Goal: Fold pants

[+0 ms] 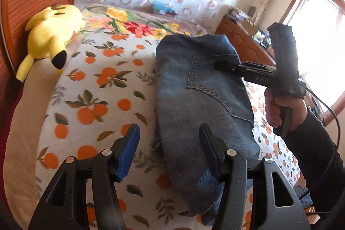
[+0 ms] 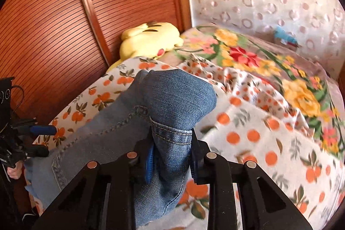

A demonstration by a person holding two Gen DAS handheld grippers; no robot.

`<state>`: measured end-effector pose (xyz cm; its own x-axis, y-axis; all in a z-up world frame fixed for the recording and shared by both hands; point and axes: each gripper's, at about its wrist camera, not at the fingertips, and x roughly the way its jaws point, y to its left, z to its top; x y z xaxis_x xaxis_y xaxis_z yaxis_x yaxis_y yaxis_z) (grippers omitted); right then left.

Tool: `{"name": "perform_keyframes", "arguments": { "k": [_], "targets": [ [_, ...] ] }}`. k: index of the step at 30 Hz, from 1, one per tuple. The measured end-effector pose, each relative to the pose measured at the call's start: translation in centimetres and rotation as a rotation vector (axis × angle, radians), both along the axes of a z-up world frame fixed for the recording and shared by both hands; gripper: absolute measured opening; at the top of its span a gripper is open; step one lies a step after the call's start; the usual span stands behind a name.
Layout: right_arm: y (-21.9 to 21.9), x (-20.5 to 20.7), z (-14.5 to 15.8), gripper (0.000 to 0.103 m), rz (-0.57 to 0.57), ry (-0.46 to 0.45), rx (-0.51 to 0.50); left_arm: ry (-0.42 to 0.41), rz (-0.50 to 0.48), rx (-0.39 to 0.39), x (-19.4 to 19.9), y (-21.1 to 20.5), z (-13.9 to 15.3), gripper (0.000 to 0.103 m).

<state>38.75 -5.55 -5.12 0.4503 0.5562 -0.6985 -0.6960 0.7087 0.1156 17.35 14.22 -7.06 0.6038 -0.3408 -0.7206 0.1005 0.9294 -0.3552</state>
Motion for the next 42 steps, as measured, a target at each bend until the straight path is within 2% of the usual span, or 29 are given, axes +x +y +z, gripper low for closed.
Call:
{"name": "perform_keyframes", "arguments": {
  "k": [6, 11, 15, 21, 26, 27, 28, 30, 35, 42],
  "targets": [
    [-1.2, -1.4, 0.2, 0.027, -0.028, 0.0, -0.006, 0.079, -0.052, 0.015, 1.1, -1.7, -2.2, 0.058],
    [-0.6, -1.1, -0.9, 0.027, -0.047, -0.007, -0.043, 0.077, -0.063, 0.028, 1.4, -2.7, -2.9, 0.058],
    [-1.1, -0.6, -0.7, 0.027, -0.049, 0.023, 0.0, 0.07, -0.068, -0.008, 1.4, -2.3, -3.5, 0.058],
    [-1.5, -0.1, -1.3, 0.027, -0.051, 0.03, 0.02, 0.058, -0.083, 0.002, 1.4, -2.6, -3.4, 0.059],
    [-1.8, -0.3, -1.4, 0.027, -0.056, 0.028, 0.041, 0.035, -0.119, -0.035, 1.1, -2.9, -3.3, 0.039],
    [-1.7, -0.4, -1.3, 0.027, -0.054, 0.022, 0.048, 0.029, -0.125, -0.038, 1.0, -3.1, -3.1, 0.03],
    [-1.7, -0.5, -1.0, 0.027, -0.05, 0.013, 0.055, 0.022, -0.122, -0.028, 0.8, -3.2, -2.9, 0.024],
    [-1.6, -1.0, -0.5, 0.026, -0.045, -0.007, 0.063, 0.011, -0.126, -0.022, 0.6, -3.3, -2.6, 0.018],
    [0.0, -2.3, 1.9, 0.024, -0.004, -0.066, 0.091, -0.011, -0.117, -0.097, -0.5, -1.8, -1.9, 0.015],
    [6.1, -3.6, 5.8, 0.024, 0.106, -0.141, 0.096, -0.09, -0.019, -0.123, -3.1, 3.0, 0.3, 0.014]
  ]
}}
